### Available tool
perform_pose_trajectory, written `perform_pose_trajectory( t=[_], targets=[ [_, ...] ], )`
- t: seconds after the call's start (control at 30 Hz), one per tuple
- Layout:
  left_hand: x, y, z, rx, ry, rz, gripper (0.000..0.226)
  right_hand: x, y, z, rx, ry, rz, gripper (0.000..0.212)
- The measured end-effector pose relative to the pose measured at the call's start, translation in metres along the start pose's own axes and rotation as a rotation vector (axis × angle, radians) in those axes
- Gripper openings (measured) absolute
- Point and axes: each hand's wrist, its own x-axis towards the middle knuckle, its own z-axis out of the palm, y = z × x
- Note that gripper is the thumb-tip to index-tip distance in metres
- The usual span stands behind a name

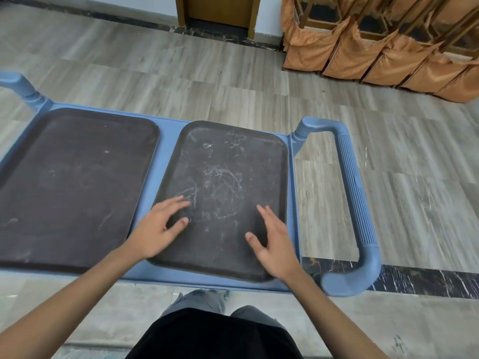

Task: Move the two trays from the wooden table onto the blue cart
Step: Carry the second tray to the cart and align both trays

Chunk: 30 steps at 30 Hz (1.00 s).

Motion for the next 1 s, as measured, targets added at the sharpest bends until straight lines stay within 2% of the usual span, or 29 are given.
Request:
perform_pose_trajectory(
  t=[0.07, 0.2, 0.27, 0.37, 0.43, 0.6, 0.73, 1.0],
  targets=[
    [-0.034, 0.005, 0.018, 0.122, -0.125, 0.137, 0.049, -0.026, -0.005, 0.030, -0.141, -0.079, -0.106, 0.075],
    [-0.083, 0.009, 0.038, 0.188, -0.115, 0.207, 0.049, -0.061, -0.011, 0.074, -0.301, -0.149, -0.214, 0.069],
    [-0.097, 0.007, 0.045, 0.237, -0.103, 0.214, 0.048, -0.073, -0.012, 0.085, -0.351, -0.124, -0.249, 0.063],
    [-0.108, 0.006, 0.052, 0.286, -0.072, 0.225, 0.048, -0.086, -0.012, 0.097, -0.417, 0.008, -0.309, 0.047],
    [-0.112, 0.010, 0.055, 0.291, -0.042, 0.237, 0.045, -0.091, -0.012, 0.101, -0.432, 0.077, -0.305, 0.044],
    [-0.121, 0.019, 0.061, 0.282, 0.025, 0.214, 0.036, -0.097, -0.016, 0.105, -0.423, 0.062, -0.225, 0.046],
    [-0.130, 0.027, 0.067, 0.272, 0.084, 0.201, 0.027, -0.106, -0.012, 0.106, -0.439, 0.053, -0.199, 0.062],
    [-0.139, 0.034, 0.081, 0.319, 0.155, 0.204, 0.034, -0.107, -0.007, 0.107, -0.444, 0.039, -0.138, 0.070]
  ],
)
